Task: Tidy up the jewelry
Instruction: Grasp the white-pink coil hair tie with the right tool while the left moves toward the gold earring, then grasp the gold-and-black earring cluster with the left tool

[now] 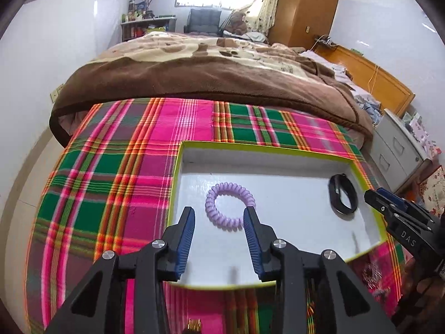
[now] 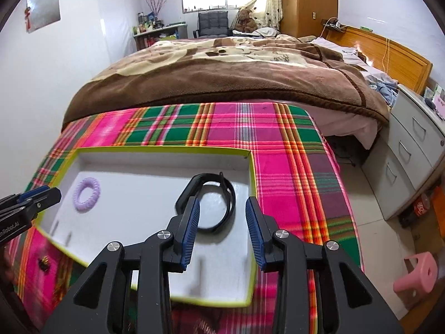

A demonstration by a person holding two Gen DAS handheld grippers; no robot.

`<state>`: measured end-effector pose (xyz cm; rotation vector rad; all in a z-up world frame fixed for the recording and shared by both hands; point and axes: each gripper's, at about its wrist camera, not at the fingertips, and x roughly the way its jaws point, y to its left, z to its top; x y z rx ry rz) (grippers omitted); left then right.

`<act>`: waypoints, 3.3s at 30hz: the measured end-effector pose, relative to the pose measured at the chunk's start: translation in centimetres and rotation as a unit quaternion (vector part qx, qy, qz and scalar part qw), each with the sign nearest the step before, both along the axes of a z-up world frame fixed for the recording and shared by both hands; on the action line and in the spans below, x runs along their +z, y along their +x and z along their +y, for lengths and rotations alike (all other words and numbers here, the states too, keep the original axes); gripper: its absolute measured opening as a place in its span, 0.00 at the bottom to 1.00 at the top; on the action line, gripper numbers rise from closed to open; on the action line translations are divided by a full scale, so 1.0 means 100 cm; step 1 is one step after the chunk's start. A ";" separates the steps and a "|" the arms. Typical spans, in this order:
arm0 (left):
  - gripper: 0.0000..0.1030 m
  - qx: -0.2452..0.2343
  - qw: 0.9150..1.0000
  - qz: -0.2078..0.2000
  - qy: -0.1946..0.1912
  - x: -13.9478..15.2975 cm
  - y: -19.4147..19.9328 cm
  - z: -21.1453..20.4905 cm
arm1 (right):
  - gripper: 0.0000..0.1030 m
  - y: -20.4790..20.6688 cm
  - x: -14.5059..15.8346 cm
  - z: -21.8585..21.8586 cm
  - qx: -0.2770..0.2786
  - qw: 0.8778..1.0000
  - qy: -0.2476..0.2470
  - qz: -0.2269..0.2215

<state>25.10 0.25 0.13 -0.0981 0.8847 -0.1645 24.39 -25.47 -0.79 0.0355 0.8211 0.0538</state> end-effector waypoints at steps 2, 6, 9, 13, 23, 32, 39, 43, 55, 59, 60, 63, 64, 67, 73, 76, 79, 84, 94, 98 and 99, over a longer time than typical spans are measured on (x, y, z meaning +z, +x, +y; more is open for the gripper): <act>0.35 0.001 1.000 -0.007 -0.006 0.005 -0.012 0.005 | 0.34 -0.011 0.005 0.002 0.003 1.000 0.001 -0.006; 0.35 0.007 1.000 -0.011 -0.014 0.009 -0.038 0.015 | 0.34 -0.036 0.009 0.006 0.016 1.000 0.018 -0.014; 0.35 0.014 1.000 -0.017 -0.014 0.011 -0.057 0.023 | 0.34 -0.052 0.010 0.012 0.022 0.999 0.017 -0.016; 0.35 0.017 0.999 -0.027 -0.006 0.013 -0.083 0.031 | 0.34 -0.075 0.010 0.016 0.033 0.999 0.035 -0.019; 0.46 0.026 0.999 -0.031 -0.015 0.009 -0.128 0.049 | 0.35 -0.124 -0.006 0.049 0.086 0.995 0.047 -0.001; 0.48 0.030 0.999 -0.014 -0.031 -0.002 -0.157 0.064 | 0.44 -0.149 -0.023 0.073 0.107 0.992 0.059 0.020; 0.48 0.040 0.998 0.004 -0.042 -0.012 -0.170 0.077 | 0.44 -0.160 -0.033 0.095 0.123 0.990 0.057 0.037; 0.48 0.042 0.998 0.003 -0.038 -0.013 -0.176 0.080 | 0.44 -0.165 -0.035 0.107 0.131 0.989 0.052 0.043; 0.48 0.035 0.998 0.011 -0.042 -0.018 -0.181 0.079 | 0.20 -0.167 -0.042 0.117 0.120 0.991 0.010 0.053; 0.48 0.030 0.999 0.012 -0.041 -0.018 -0.180 0.076 | 0.10 -0.166 -0.042 0.114 0.126 0.991 -0.008 0.054; 0.48 0.028 0.999 0.013 -0.041 -0.018 -0.180 0.074 | 0.10 -0.166 -0.042 0.112 0.125 0.991 -0.009 0.055; 0.48 0.026 0.999 0.017 -0.038 -0.020 -0.178 0.072 | 0.09 -0.163 -0.042 0.105 0.117 0.991 -0.016 0.055; 0.48 0.025 0.999 0.018 -0.038 -0.021 -0.178 0.071 | 0.09 -0.162 -0.042 0.102 0.113 0.992 -0.015 0.055; 0.48 0.022 0.999 0.021 -0.036 -0.023 -0.175 0.068 | 0.09 -0.160 -0.040 0.089 0.098 0.994 -0.005 0.049; 0.48 0.017 0.999 0.015 -0.027 -0.024 -0.164 0.064 | 0.09 -0.157 -0.033 0.071 0.076 0.997 0.003 0.034; 0.48 0.019 0.999 0.020 -0.025 -0.025 -0.153 0.063 | 0.09 -0.154 -0.031 0.064 0.068 0.997 0.006 0.030; 0.48 0.020 0.999 0.024 -0.031 -0.026 -0.141 0.061 | 0.09 -0.153 -0.028 0.060 0.067 0.997 0.011 0.026; 0.48 0.003 1.000 0.019 -0.010 -0.027 -0.120 0.046 | 0.09 -0.148 -0.025 0.056 0.068 0.997 0.016 0.022; 0.46 0.005 0.999 0.022 0.028 -0.041 -0.095 0.030 | 0.09 -0.139 -0.022 0.053 0.072 0.997 0.018 0.018; 0.36 -0.001 0.999 0.019 0.036 -0.043 -0.090 0.026 | 0.09 -0.135 -0.021 0.054 0.073 0.997 0.022 0.019; 0.35 -0.001 0.999 0.020 0.042 -0.043 -0.090 0.025 | 0.09 -0.134 -0.021 0.054 0.074 0.997 0.021 0.018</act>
